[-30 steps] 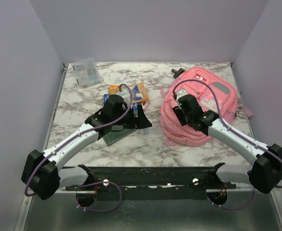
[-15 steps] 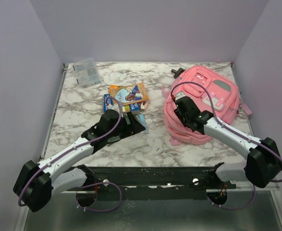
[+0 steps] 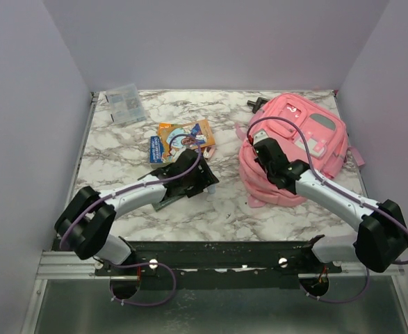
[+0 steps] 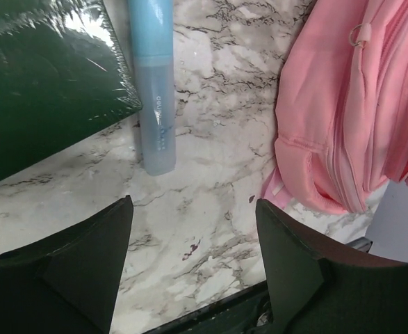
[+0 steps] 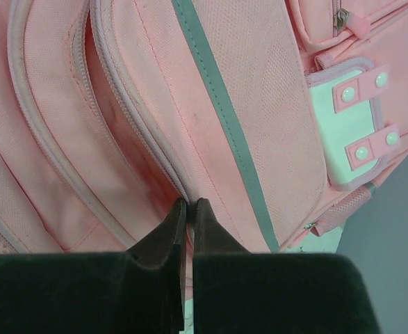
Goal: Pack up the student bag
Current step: Pick up the stationery from the center of the board, then place the stationery in the student bag, then pick up the stationery from the center of the board, then place the stationery in the student bag, then zip the student bag at the center of the board.
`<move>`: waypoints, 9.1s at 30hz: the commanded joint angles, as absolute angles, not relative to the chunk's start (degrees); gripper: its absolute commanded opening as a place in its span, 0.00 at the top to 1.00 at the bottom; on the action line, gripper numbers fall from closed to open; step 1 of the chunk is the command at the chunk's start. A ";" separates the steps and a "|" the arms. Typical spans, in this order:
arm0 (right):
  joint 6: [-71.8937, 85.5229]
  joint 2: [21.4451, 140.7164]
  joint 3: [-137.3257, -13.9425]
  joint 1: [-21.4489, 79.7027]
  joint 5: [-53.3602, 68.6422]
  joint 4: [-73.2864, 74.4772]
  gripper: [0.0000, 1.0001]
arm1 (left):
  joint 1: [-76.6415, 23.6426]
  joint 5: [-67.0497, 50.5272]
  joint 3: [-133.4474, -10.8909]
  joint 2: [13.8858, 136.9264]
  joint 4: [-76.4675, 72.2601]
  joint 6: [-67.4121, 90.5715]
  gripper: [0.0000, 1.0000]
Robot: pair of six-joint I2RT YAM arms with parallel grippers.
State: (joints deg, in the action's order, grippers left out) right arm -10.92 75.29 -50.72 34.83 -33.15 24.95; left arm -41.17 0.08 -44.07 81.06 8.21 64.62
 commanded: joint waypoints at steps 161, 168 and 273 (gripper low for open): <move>21.26 70.74 -70.93 33.08 -34.91 44.74 0.99 | -35.42 9.27 -107.92 129.14 43.59 36.30 0.50; 21.17 70.90 -70.83 33.13 -34.88 44.56 0.99 | -35.42 9.67 -107.96 129.20 43.59 35.84 0.55; 25.16 67.17 -60.72 32.96 -20.31 49.02 0.99 | -35.33 -38.48 -92.29 111.69 17.37 -19.20 0.21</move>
